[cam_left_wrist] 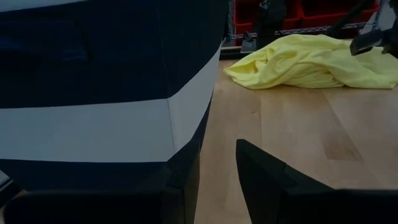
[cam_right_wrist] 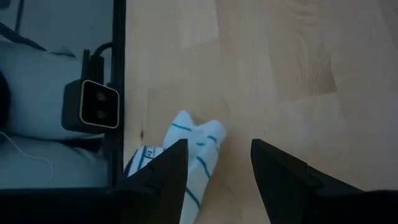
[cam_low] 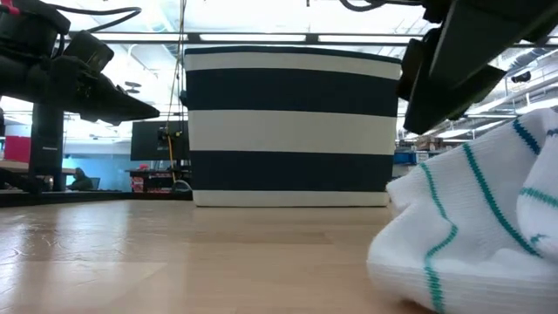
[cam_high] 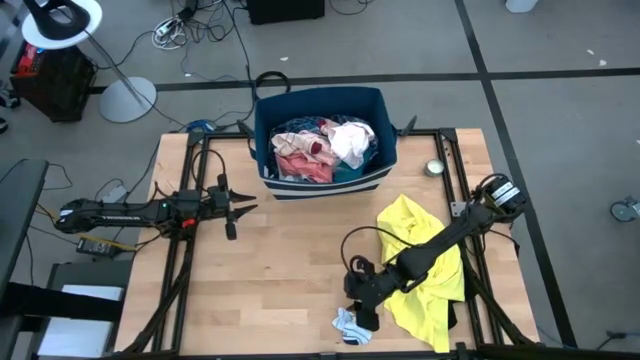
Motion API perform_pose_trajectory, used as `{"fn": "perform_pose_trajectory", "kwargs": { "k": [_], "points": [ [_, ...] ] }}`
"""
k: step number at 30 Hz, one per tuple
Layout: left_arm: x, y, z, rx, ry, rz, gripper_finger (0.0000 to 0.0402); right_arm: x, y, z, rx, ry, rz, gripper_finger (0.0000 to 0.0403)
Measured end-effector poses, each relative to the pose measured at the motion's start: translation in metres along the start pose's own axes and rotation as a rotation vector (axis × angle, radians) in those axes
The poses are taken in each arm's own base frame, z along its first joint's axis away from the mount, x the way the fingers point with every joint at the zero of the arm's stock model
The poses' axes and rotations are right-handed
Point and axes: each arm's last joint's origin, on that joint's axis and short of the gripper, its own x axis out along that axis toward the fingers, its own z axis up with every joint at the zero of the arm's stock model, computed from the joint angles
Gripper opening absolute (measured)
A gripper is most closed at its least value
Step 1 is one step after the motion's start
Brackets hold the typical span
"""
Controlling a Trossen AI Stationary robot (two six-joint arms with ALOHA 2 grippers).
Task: Sort clothes
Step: Put the white striped sock into the blue bin
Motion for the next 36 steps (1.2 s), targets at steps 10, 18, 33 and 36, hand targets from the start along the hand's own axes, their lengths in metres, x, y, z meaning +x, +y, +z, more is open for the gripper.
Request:
{"fn": "perform_pose_trajectory", "kwargs": {
  "k": [10, 18, 33, 36],
  "points": [
    [0.000, 0.000, 0.000, 0.000, -0.001, 0.000, 0.0110, 0.033, -0.003, -0.018, 0.025, 0.079, -0.004, 0.0176],
    [0.000, 0.000, 0.000, 0.000, 0.001, 0.000, 0.0110, 0.057, -0.006, -0.026, 0.034, 0.133, 0.062, 0.0097],
    [0.000, 0.000, 0.000, 0.000, 0.000, 0.000, 0.0110, -0.028, -0.032, -0.005, 0.035, 0.209, -0.239, 0.0005],
    [0.000, 0.000, 0.000, 0.000, 0.000, -0.001, 0.0110, -0.058, -0.035, 0.011, 0.021, 0.159, -0.317, 0.0004]
  ]
}}
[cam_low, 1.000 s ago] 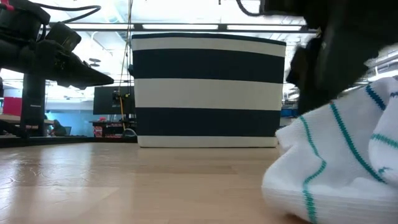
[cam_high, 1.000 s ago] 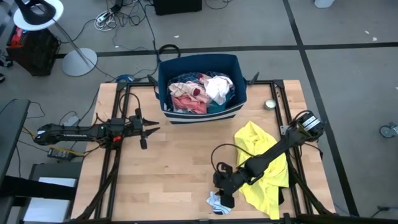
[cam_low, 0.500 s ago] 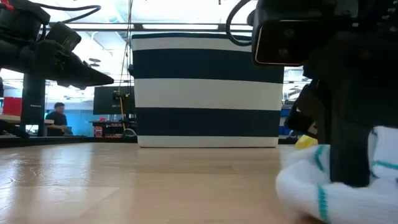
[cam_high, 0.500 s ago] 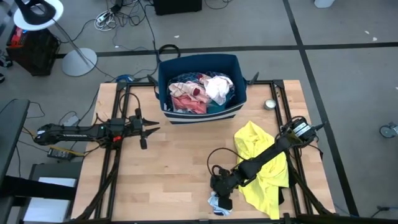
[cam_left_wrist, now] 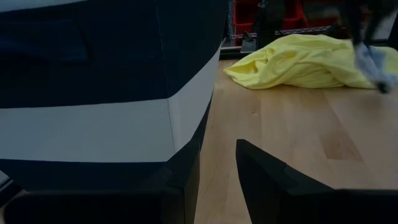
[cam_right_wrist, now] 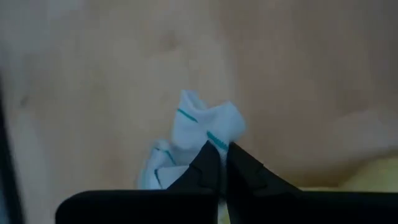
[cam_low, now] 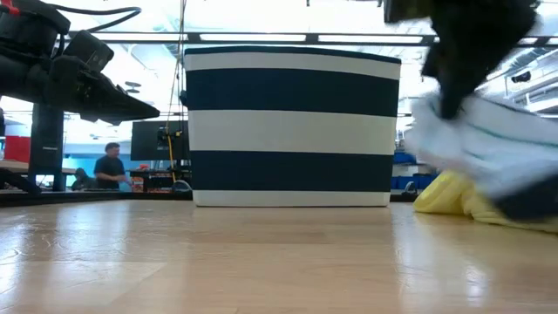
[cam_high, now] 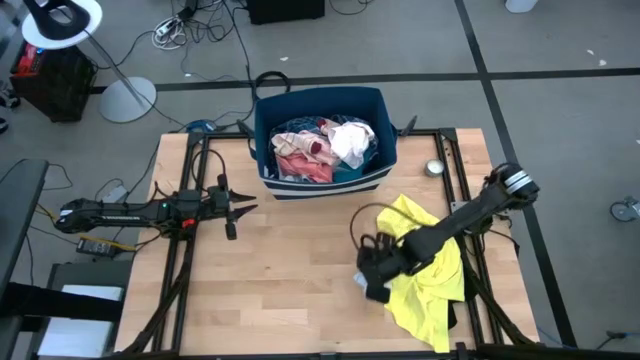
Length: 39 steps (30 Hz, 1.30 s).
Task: Sort clothes
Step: Put the white striped sock into the blue bin
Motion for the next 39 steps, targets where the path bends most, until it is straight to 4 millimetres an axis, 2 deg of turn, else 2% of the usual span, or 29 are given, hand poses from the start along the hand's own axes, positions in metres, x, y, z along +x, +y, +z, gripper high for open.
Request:
{"fn": "perform_pose_trajectory", "kwargs": {
  "k": [6, 13, 18, 22, 25, 29, 34, 39],
  "points": [
    [0.000, 0.000, 0.000, 0.019, 0.000, 0.000, 0.0110, -0.058, -0.024, 0.037, -0.009, -0.201, -0.144, 0.0004],
    [0.000, 0.000, 0.000, 0.024, 0.000, 0.001, 0.0110, -0.120, -0.058, 0.099, -0.065, -0.441, -0.259, 0.0004],
    [0.000, 0.000, 0.000, 0.028, 0.001, 0.001, 0.0110, -0.152, -0.088, 0.145, -0.104, -0.582, -0.344, 0.0004],
    [0.000, 0.000, 0.000, 0.030, 0.001, 0.001, 0.0110, -0.170, -0.118, 0.172, -0.087, -0.700, -0.421, 0.0004],
    [0.000, 0.000, 0.000, 0.030, 0.000, 0.001, 0.0110, -0.175, -0.144, 0.186, -0.039, -0.774, -0.477, 0.0007],
    [0.000, 0.000, 0.000, 0.050, 0.001, 0.001, 0.0110, -0.167, -0.179, 0.196, 0.003, -0.753, -0.487, 0.0009],
    [0.000, 0.000, 0.000, 0.053, 0.001, 0.002, 0.0110, -0.130, -0.211, 0.210, 0.066, -0.664, -0.425, 0.0010],
    [0.000, 0.000, 0.000, 0.053, 0.005, 0.001, 0.0110, -0.077, -0.231, 0.221, 0.069, -0.533, -0.332, 0.0011]
  ]
}}
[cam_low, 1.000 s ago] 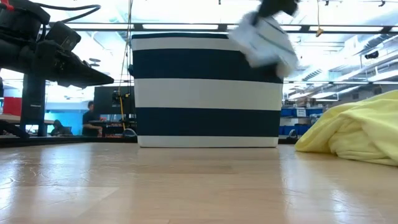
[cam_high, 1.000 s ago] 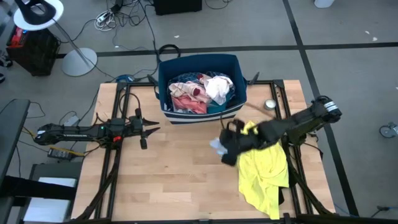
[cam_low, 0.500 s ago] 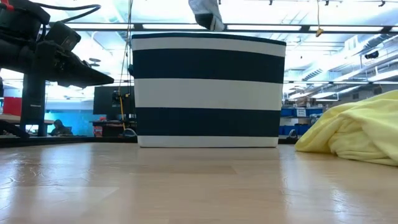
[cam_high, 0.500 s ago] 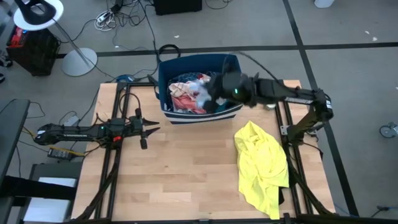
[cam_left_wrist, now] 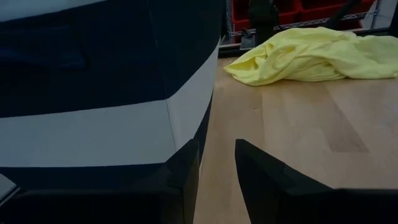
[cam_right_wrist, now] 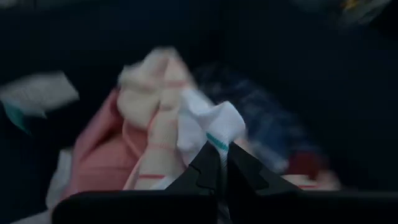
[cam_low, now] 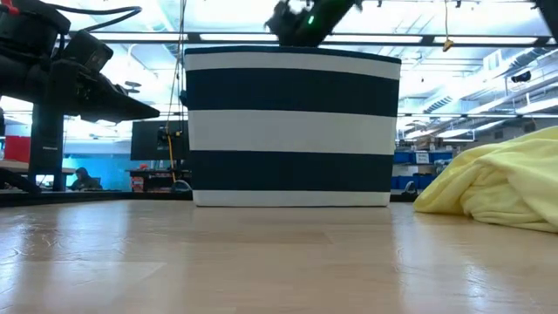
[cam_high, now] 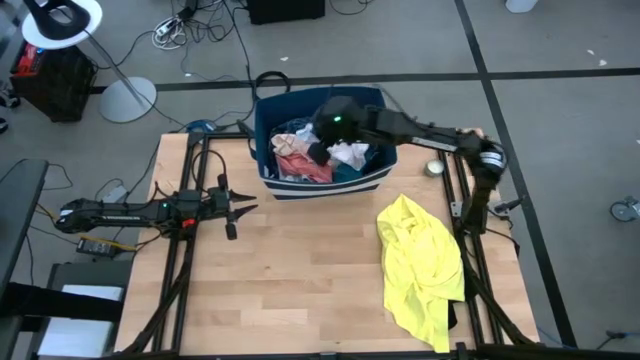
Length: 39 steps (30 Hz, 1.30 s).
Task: Sort clothes
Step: Put the white striped sock into the blue bin, then put the yellow shirt into the blue bin
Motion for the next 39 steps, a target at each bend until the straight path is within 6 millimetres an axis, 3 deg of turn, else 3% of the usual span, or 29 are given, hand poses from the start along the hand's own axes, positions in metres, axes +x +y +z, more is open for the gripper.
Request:
{"fn": "perform_pose_trajectory", "kwargs": {
  "k": [9, 12, 16, 22, 29, 36, 39],
  "points": [
    [0.000, 0.000, 0.000, 0.000, 0.000, 0.000, 0.0110, 0.092, 0.000, -0.048, 0.106, 0.233, 0.073, 0.0011],
    [0.000, 0.000, 0.000, 0.000, 0.001, 0.000, 0.0110, 0.106, -0.004, -0.057, 0.144, 0.272, 0.061, 0.0013],
    [0.000, 0.000, 0.000, 0.001, 0.005, 0.000, 0.0110, 0.106, -0.007, -0.058, 0.166, 0.283, 0.097, 0.0028],
    [0.000, 0.000, 0.000, 0.001, 0.005, -0.001, 0.0110, 0.073, -0.014, -0.040, 0.194, 0.244, 0.133, 0.0084],
    [0.000, 0.000, 0.000, 0.001, 0.005, -0.001, 0.0110, 0.005, -0.025, -0.014, 0.179, 0.154, 0.129, 0.0142],
    [0.000, 0.000, 0.000, 0.001, 0.005, -0.001, 0.0110, -0.069, -0.036, -0.003, 0.192, 0.115, 0.114, 0.0153],
    [0.000, 0.000, 0.000, 0.001, 0.005, -0.001, 0.0110, -0.097, -0.032, -0.006, 0.182, 0.136, 0.079, 0.0149]
  ]
}}
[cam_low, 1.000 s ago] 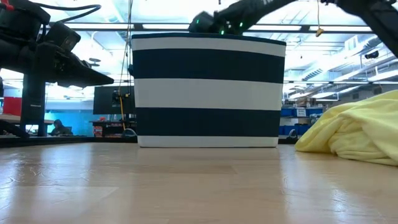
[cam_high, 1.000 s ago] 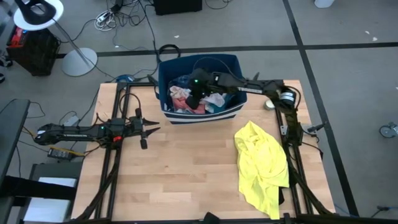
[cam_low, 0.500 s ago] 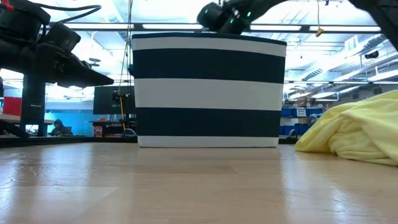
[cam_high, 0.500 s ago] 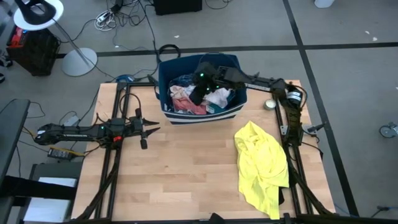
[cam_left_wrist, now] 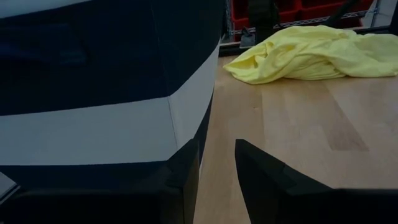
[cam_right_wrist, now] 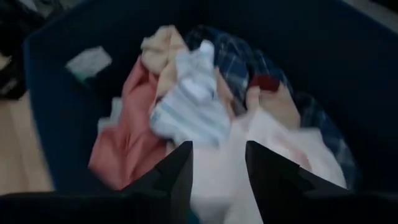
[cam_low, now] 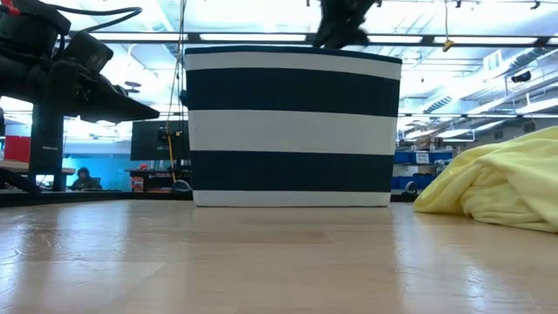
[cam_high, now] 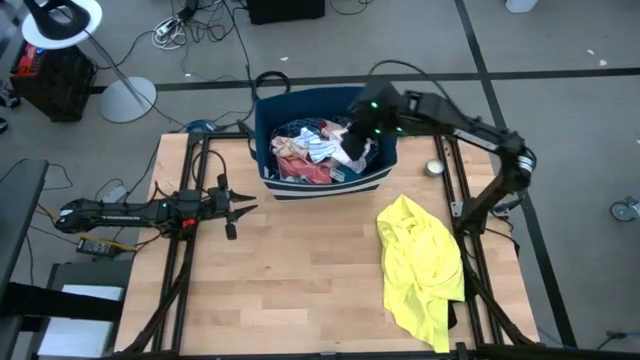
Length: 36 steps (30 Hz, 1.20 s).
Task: Sort clothes
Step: Put the yellow shirt into the blue bin
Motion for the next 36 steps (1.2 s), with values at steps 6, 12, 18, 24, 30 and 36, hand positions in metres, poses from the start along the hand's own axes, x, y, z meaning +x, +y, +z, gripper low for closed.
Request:
{"fn": "perform_pose_trajectory", "kwargs": {
  "k": [6, 12, 18, 24, 30, 36],
  "points": [
    [0.000, 0.000, 0.000, 0.000, 0.000, 0.000, 0.0110, -0.048, 0.023, -0.023, -0.011, 0.037, -0.056, 0.0144],
    [0.000, 0.000, 0.000, 0.000, 0.000, 0.000, 0.0110, -0.089, 0.053, -0.053, 0.006, 0.031, -0.159, 0.0143],
    [0.000, 0.000, 0.000, 0.000, 0.000, 0.000, 0.0110, -0.121, 0.085, -0.092, 0.043, 0.024, -0.240, 0.0143],
    [0.000, 0.000, 0.000, 0.000, -0.001, 0.000, 0.0110, -0.131, 0.115, -0.139, 0.095, -0.021, -0.252, 0.0139],
    [0.000, 0.000, 0.000, -0.001, 0.000, 0.000, 0.0110, -0.119, 0.133, -0.190, 0.142, -0.010, -0.264, 0.0139],
    [0.000, 0.000, 0.000, -0.001, -0.001, 0.000, 0.0110, -0.097, 0.134, -0.242, 0.240, 0.057, -0.326, 0.0140]
  ]
}}
